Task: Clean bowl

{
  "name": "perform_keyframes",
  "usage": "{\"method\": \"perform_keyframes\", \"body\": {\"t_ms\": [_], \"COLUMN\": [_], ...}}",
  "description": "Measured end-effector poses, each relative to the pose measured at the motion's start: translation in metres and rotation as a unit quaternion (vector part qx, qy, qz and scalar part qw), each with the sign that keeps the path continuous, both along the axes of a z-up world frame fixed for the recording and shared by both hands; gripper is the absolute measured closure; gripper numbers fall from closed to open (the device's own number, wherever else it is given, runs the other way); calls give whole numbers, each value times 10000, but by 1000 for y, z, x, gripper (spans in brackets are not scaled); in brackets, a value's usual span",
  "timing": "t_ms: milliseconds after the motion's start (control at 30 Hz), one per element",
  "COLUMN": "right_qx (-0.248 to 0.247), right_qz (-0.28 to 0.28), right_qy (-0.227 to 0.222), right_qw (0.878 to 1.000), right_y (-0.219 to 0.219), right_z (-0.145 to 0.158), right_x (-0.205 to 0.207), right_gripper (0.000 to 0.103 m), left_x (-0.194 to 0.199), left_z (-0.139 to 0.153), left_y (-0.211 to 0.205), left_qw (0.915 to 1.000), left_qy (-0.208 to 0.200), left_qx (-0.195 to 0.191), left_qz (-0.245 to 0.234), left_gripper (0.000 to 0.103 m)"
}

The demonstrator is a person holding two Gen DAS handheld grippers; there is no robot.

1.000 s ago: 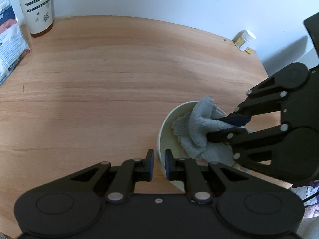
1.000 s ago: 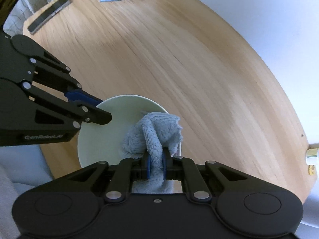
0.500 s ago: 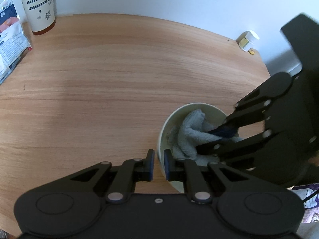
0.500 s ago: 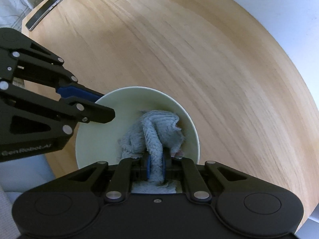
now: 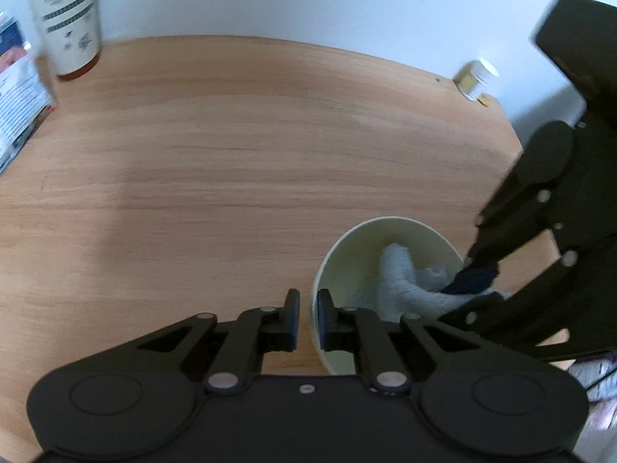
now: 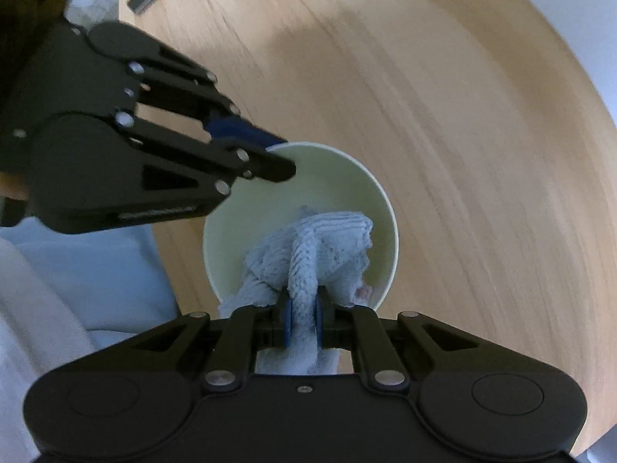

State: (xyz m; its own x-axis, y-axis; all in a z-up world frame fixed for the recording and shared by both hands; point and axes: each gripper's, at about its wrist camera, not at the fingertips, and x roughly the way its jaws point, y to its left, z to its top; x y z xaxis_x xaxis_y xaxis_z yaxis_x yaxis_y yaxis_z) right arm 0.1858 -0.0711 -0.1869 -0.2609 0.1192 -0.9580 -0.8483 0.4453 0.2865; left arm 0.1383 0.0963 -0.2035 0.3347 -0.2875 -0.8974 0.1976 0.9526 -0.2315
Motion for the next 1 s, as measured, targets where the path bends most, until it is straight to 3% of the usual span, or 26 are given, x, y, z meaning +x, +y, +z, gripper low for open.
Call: {"method": "perform_keyframes", "body": {"t_ms": [233,433,533,733,800,1000], "right_qx": [-102,-214,-61,948,1180,1191], "right_qz": [76,-465,-726,-1600,-1732,-1877], "right_qy": [-356,-532,-492,-40,140,24], "right_qw": [9993,9973,9961,9825,9777,9750], "right_y": [16,29,26,3,2,19], "right_z": [-17,-22,-13,20,19,-10], "right_x": [-13,-13,-9,3,2,-14], "right_gripper": [91,92,91,91,91,91], "left_x": [4,8,13,26,25,25], "left_z": [-2,-3,-5,-7,-8,-8], "left_y": [3,6,10,15,11,5], "left_qw": [9994,9982,9976,9970,9972,9975], "left_qy": [108,244,301,372,350,366], "left_qx": [-193,-366,-459,-609,-580,-500], "left_qz": [-264,-397,-412,-289,-317,-332], "left_gripper": [95,97,97,96,96,94]}}
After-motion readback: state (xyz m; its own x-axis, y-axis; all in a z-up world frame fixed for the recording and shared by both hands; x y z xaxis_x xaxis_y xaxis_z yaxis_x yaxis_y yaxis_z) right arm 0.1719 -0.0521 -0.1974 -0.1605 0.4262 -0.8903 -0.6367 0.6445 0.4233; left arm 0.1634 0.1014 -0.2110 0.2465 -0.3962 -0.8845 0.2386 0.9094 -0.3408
